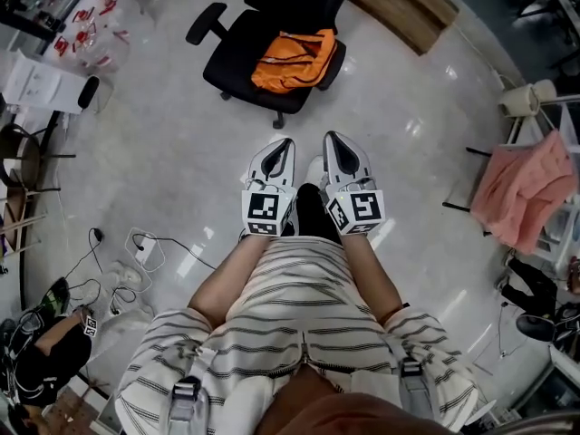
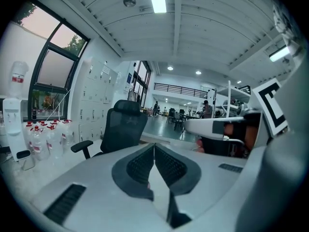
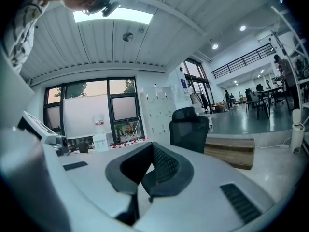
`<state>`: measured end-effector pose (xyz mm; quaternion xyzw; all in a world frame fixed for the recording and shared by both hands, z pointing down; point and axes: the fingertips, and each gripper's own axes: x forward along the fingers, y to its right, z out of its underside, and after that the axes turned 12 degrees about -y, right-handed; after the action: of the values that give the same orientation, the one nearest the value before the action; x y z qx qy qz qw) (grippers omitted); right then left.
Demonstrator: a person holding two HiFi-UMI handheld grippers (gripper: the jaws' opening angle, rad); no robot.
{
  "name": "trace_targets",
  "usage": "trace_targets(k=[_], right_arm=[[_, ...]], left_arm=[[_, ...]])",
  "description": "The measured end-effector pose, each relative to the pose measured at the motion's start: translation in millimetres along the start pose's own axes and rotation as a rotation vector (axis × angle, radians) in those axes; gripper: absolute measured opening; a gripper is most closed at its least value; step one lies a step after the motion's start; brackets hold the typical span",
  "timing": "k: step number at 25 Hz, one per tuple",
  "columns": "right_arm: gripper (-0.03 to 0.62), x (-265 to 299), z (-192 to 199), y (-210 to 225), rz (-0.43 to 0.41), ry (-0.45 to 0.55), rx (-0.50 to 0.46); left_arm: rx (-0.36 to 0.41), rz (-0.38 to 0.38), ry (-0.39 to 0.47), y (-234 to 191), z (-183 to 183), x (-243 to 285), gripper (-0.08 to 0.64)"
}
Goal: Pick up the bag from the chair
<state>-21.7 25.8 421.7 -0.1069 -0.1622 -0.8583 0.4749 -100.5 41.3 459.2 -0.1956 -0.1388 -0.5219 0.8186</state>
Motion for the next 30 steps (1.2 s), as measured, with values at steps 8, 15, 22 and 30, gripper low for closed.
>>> trace_targets(k=[8, 15, 22, 30], right_arm=[[0.018, 41.9, -22.1, 53.3, -0.032, 0.001, 0.006], [0.018, 77.5, -40.4, 102.9, -0.05, -0.001, 0.017], [0.018, 102.8, -46.5, 137.5, -0.083, -0.019, 0.047], [0.018, 121.1, -30.3, 166.8, -0.08, -0.081, 0.072]], left_arm=[[-0.004, -0.024, -0.008, -7.2, -31.2, 67.9, 0.025], [0.005, -0.045, -0.008, -8.4, -61.2, 127.7, 0.025], [0.004, -0.08, -0.047, -9.2, -67.9, 168.2, 0.025], [-0.03, -0.107, -0.092, -19.5, -57.6, 204.5, 0.026]])
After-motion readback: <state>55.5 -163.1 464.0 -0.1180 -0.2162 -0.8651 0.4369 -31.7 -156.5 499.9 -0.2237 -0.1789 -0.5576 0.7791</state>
